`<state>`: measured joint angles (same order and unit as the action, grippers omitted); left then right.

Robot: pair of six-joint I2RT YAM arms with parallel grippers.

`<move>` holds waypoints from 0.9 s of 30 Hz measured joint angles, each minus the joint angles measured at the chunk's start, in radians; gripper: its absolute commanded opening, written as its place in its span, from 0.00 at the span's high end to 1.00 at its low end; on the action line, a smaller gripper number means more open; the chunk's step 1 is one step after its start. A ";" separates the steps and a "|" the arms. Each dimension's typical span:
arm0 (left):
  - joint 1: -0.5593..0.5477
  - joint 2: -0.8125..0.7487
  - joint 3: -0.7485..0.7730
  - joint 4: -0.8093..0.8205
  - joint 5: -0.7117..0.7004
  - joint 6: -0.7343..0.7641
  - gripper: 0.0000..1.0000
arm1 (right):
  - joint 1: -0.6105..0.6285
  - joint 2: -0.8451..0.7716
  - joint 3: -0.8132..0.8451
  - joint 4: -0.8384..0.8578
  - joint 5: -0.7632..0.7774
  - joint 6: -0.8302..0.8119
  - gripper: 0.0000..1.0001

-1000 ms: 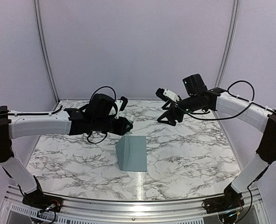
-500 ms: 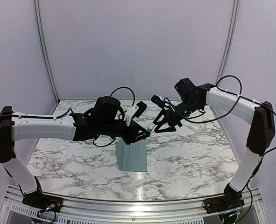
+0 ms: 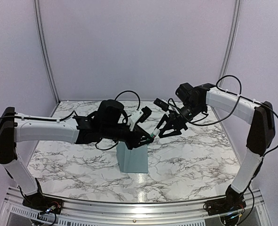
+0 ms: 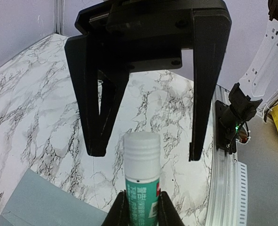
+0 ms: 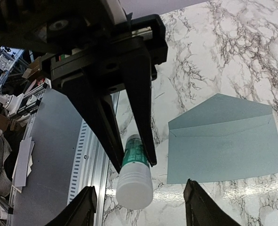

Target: Place the letter into the envelope and seal it

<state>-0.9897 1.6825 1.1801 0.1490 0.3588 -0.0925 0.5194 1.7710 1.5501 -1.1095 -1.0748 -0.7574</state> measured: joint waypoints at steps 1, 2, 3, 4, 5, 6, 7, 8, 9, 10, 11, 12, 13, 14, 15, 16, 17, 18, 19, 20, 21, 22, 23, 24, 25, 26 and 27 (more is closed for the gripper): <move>0.000 0.001 0.000 0.000 0.000 0.002 1.00 | 0.000 0.000 0.000 0.000 0.000 0.000 0.42; 0.000 0.002 0.000 0.000 0.000 0.004 1.00 | 0.000 0.000 0.000 -0.001 0.000 0.001 0.43; 0.000 0.004 0.000 0.000 0.000 0.005 1.00 | 0.000 0.000 0.000 -0.002 0.001 0.003 0.44; 0.000 0.005 0.000 0.000 0.000 0.007 1.00 | 0.000 0.000 0.000 -0.001 0.002 0.004 0.46; 0.000 0.006 0.000 -0.001 0.001 0.008 1.00 | 0.000 0.000 0.000 0.000 0.002 0.005 0.47; 0.000 0.007 0.000 -0.001 0.001 0.008 1.00 | 0.000 0.000 0.000 0.000 0.003 0.006 0.49; 0.000 0.008 0.000 -0.002 0.002 0.008 1.00 | 0.000 0.000 0.000 0.003 0.005 0.010 0.52; 0.000 0.009 0.000 -0.002 0.003 0.008 1.00 | 0.000 0.000 0.000 0.006 0.008 0.017 0.54; 0.000 0.010 0.000 -0.002 0.004 0.008 1.00 | 0.000 0.000 0.000 0.011 0.011 0.025 0.58; 0.000 0.013 0.000 -0.002 0.006 0.009 1.00 | 0.000 0.000 0.000 0.016 0.014 0.029 0.61; 0.000 0.015 0.000 -0.003 0.008 0.009 1.00 | 0.000 0.000 0.000 0.019 0.017 0.031 0.63; 0.000 0.017 0.000 -0.004 0.008 0.010 1.00 | 0.000 0.000 0.000 0.022 0.020 0.035 0.66; 0.000 0.019 0.000 -0.004 0.009 0.010 1.00 | 0.000 0.000 0.000 0.025 0.023 0.040 0.68; 0.000 0.021 0.000 -0.006 0.009 0.011 1.00 | 0.000 0.000 0.000 0.027 0.025 0.042 0.71; 0.000 0.023 0.000 -0.006 0.009 0.011 1.00 | 0.000 0.000 0.000 0.028 0.027 0.044 0.74; 0.000 0.023 0.000 -0.006 0.009 0.011 1.00 | 0.001 0.000 0.000 0.029 0.027 0.047 0.77; 0.000 0.024 0.001 -0.007 0.008 0.010 1.00 | 0.003 0.000 0.000 0.029 0.027 0.048 0.81; 0.000 0.026 0.001 -0.008 0.008 0.011 0.98 | 0.005 0.000 0.000 0.030 0.028 0.047 0.84; 0.001 0.027 0.001 -0.009 0.007 0.011 0.92 | 0.006 0.000 0.000 0.030 0.029 0.047 0.87; 0.002 0.029 0.002 -0.011 0.007 0.011 0.88 | 0.008 0.000 0.000 0.028 0.031 0.048 0.89; 0.002 0.031 0.002 -0.013 0.007 0.011 0.86 | 0.010 0.000 0.000 0.027 0.036 0.048 0.91; 0.001 0.032 0.003 -0.016 0.007 0.011 0.83 | 0.011 0.000 0.000 0.025 0.040 0.046 0.93; 0.001 0.033 0.003 -0.018 0.008 0.011 0.80 | 0.012 0.000 0.000 0.023 0.044 0.046 0.94; 0.001 0.034 0.005 -0.022 0.008 0.011 0.77 | 0.014 0.000 0.000 0.023 0.048 0.045 0.95; 0.001 0.036 0.009 -0.028 0.009 0.010 0.76 | 0.016 0.000 0.000 0.023 0.054 0.043 0.95; 0.001 0.039 0.014 -0.036 0.009 0.010 0.74 | 0.017 0.000 0.000 0.023 0.058 0.043 0.96; 0.001 0.041 0.018 -0.043 0.010 0.011 0.72 | 0.019 0.000 0.000 0.023 0.061 0.042 0.96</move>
<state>-0.9886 1.7237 1.1984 0.1062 0.3687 -0.0811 0.5385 1.7710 1.5497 -1.0866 -1.0142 -0.7155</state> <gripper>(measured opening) 0.230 0.127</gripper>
